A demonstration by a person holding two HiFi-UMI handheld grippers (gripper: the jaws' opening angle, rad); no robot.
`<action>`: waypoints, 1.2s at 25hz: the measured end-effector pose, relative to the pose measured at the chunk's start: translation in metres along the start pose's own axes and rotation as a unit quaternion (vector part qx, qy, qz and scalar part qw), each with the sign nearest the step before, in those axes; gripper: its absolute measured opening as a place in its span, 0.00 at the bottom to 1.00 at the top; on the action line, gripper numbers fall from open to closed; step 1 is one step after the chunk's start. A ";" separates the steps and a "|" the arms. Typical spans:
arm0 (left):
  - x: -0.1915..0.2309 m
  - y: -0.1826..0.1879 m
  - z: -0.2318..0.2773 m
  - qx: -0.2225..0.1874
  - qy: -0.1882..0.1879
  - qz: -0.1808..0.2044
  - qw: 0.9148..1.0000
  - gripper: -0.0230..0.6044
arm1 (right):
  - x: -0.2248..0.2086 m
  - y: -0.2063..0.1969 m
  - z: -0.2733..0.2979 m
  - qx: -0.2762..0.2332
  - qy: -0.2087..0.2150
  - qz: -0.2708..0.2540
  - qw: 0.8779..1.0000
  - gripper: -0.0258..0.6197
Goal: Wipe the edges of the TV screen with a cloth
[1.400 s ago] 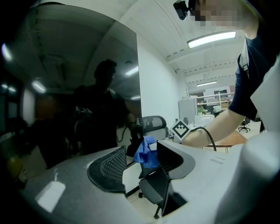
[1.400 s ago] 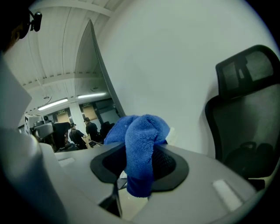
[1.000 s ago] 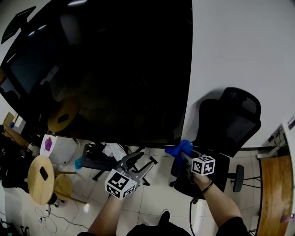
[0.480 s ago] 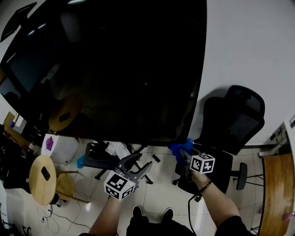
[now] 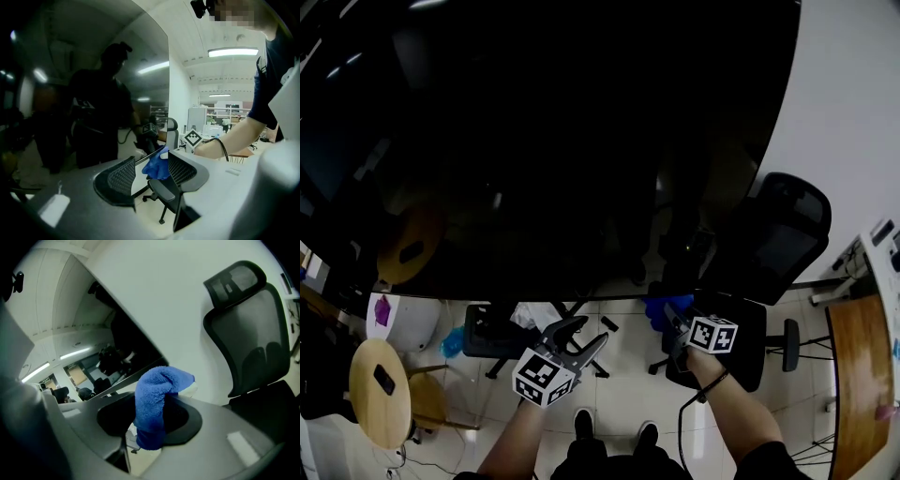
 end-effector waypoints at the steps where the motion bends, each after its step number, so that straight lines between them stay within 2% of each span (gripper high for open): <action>1: 0.007 -0.001 -0.003 -0.001 -0.007 0.000 1.000 0.37 | 0.007 -0.002 0.004 -0.002 -0.004 -0.002 1.000 0.27; 6: 0.040 -0.015 -0.025 0.005 -0.043 0.000 0.999 0.37 | 0.040 -0.016 0.022 -0.017 -0.025 0.013 0.999 0.27; 11: 0.063 -0.026 -0.047 0.014 -0.063 0.004 0.998 0.37 | 0.074 -0.030 0.038 -0.022 -0.033 0.002 0.999 0.27; 24: 0.095 -0.058 -0.124 0.031 -0.033 -0.005 0.999 0.37 | 0.154 -0.067 0.079 -0.023 0.005 0.002 1.000 0.28; 30: 0.137 -0.081 -0.171 0.032 -0.055 -0.015 0.998 0.36 | 0.200 -0.090 0.106 -0.034 -0.009 0.006 0.999 0.27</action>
Point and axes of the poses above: the fingertips, and each gripper's own axes: z forward along the fingers, x to its left, y out of its top, the point moved 4 cm from there along -z, backward along the fingers, and after that the axes turned 5 degrees about -y, right-handed, at the moved point
